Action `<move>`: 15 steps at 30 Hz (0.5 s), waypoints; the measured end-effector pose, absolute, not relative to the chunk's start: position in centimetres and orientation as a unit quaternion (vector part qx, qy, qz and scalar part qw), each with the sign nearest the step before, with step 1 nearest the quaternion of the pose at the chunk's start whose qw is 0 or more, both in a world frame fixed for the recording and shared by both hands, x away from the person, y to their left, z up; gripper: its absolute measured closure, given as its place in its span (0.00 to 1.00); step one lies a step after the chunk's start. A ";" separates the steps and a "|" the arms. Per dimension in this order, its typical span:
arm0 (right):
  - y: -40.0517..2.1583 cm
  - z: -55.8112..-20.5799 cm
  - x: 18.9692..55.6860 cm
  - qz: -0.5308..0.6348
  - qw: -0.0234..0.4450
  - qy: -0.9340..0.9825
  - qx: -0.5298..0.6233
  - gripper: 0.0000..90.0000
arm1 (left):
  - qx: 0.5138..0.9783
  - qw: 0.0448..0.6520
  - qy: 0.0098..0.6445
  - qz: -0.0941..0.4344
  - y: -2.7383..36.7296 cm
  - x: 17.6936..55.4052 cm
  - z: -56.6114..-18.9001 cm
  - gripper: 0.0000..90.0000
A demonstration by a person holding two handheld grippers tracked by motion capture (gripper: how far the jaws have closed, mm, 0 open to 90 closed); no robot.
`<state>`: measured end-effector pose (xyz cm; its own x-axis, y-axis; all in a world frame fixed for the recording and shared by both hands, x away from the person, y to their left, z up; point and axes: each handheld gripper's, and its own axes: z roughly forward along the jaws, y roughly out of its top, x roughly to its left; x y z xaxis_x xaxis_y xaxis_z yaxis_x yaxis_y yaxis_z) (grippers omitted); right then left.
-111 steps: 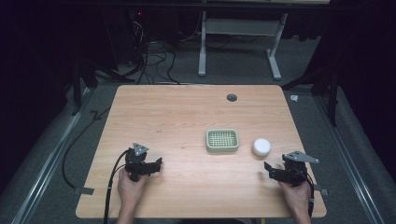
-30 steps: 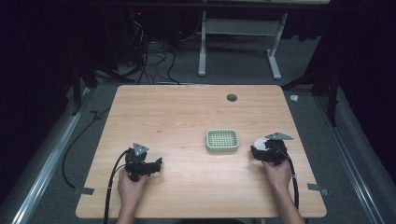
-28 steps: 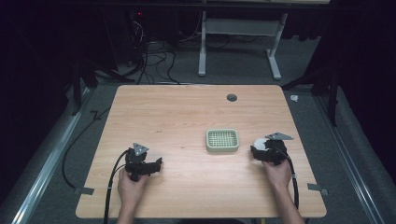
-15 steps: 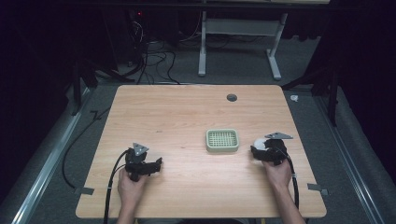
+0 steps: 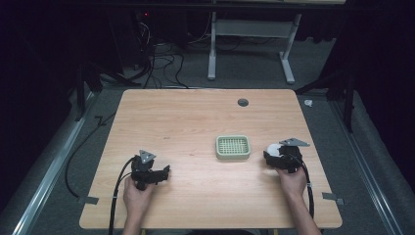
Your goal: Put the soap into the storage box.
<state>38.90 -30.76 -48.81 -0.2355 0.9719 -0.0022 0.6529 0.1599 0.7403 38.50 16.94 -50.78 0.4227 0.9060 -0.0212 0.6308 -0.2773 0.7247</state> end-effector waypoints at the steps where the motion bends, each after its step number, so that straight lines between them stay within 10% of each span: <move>1: -30.8 -48.8 38.9 0.318 0.251 0.719 0.565 0.27 | 0.773 0.338 0.497 0.204 16.9 38.5 -50.8 0.16; 15: -30.7 -47.9 38.2 0.332 0.248 0.722 0.554 0.27 | 0.772 0.338 0.497 0.204 16.9 38.5 -50.8 0.16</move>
<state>38.17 -30.66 -47.88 -0.2623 0.9649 0.0106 0.6351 0.1644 0.7547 38.50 16.93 -50.79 0.4225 0.9061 -0.0214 0.6300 -0.2766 0.7257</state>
